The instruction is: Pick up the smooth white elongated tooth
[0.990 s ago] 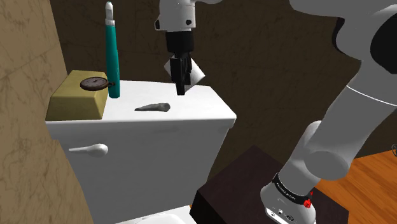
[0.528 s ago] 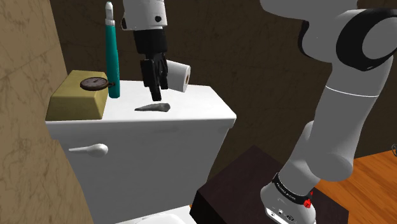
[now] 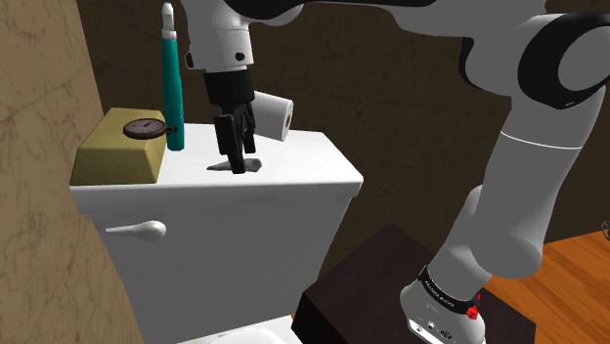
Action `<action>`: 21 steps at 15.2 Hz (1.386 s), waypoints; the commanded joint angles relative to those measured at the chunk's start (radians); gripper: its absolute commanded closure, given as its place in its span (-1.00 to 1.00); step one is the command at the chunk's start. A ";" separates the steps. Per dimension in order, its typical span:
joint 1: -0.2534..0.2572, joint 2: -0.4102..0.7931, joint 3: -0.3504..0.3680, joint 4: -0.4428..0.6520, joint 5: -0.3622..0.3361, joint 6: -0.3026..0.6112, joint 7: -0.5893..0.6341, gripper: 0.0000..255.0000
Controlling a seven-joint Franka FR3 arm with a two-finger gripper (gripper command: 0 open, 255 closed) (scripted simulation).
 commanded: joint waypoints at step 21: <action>0.013 0.026 0.005 0.175 -0.008 -0.151 0.017 1.00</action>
